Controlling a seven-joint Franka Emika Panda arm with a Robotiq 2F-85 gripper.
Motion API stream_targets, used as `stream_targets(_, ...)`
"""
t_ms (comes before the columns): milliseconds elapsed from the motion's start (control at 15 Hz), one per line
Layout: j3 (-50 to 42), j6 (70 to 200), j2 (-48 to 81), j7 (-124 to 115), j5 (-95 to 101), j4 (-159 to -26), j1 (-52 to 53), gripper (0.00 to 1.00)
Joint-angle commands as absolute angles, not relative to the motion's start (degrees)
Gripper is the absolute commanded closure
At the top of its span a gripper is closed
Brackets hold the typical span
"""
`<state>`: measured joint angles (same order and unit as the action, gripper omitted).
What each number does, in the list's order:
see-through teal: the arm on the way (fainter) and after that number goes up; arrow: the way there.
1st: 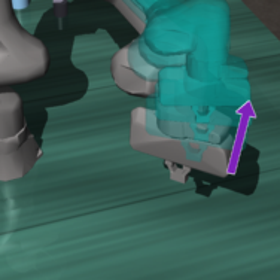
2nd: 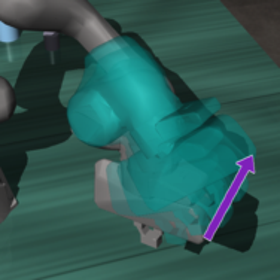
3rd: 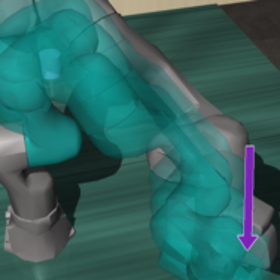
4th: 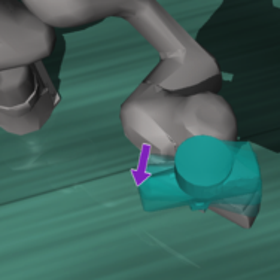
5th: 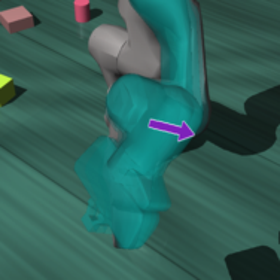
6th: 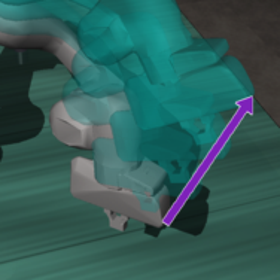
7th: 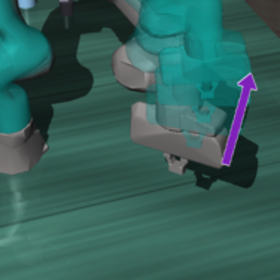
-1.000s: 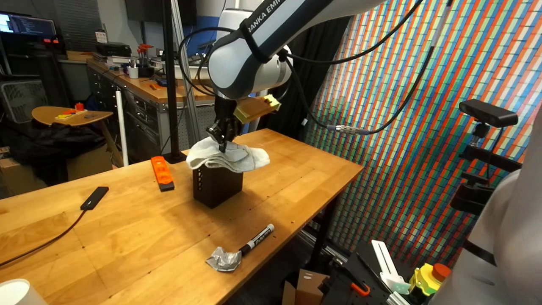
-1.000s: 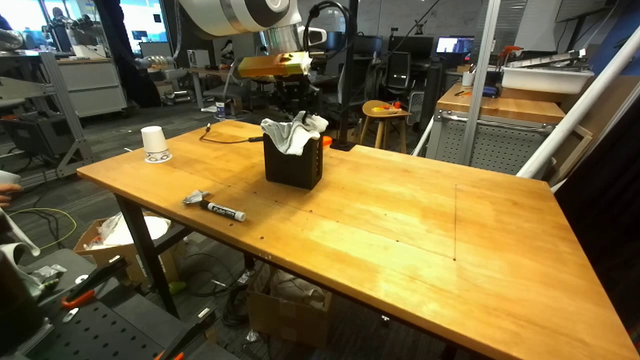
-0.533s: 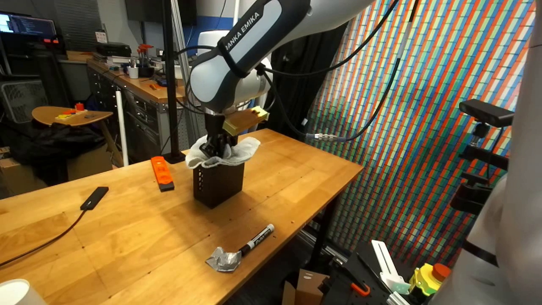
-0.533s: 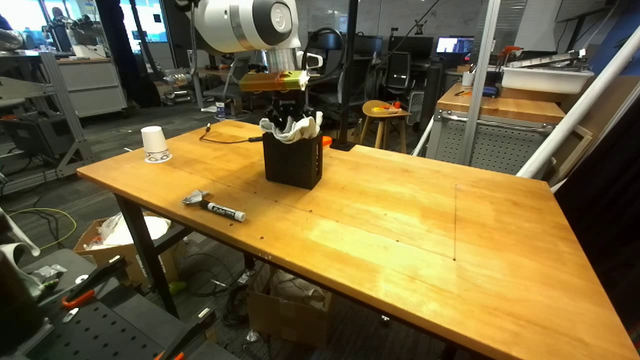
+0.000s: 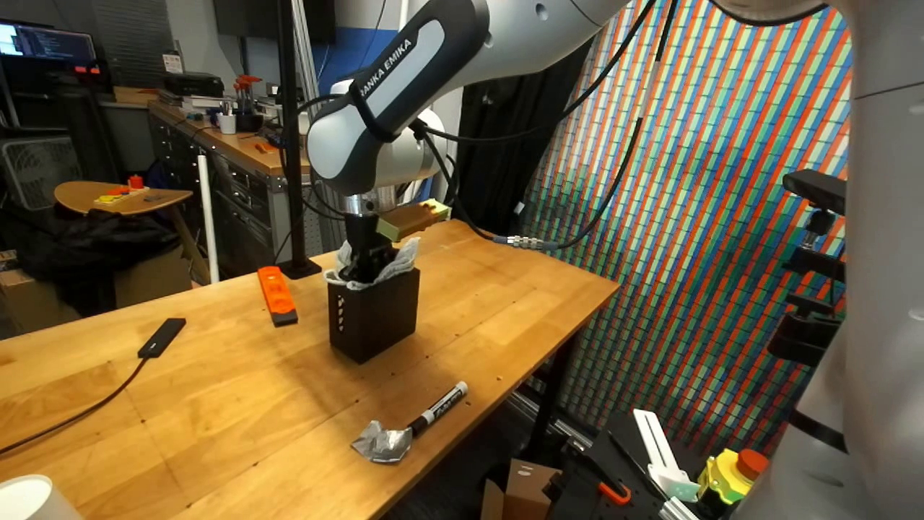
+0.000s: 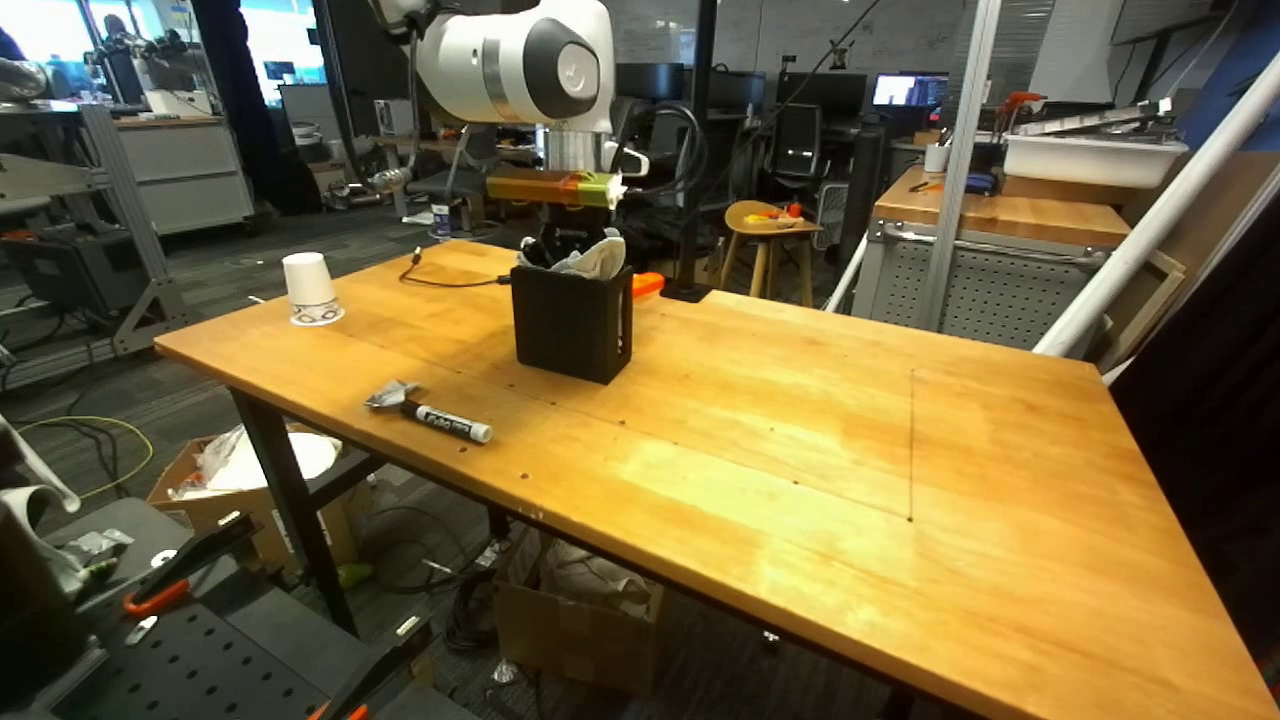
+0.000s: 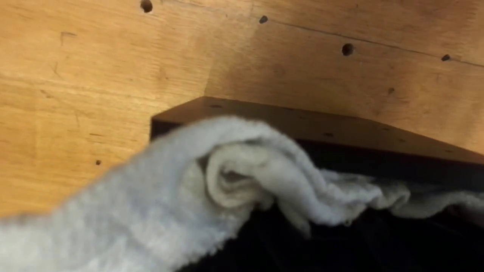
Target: Put the cloth in the black box
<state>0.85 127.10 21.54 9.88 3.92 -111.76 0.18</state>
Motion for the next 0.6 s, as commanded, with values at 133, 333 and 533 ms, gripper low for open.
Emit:
stream_targets(133,1.0,126.7,18.7,12.6,0.8,-112.8,-2.2,0.93)
stream_targets(333,0.3,128.5,13.3,11.8,1.1,-115.5,-3.0,0.56)
stream_targets(533,-0.3,129.5,8.4,11.4,1.5,-117.3,-3.4,0.33)
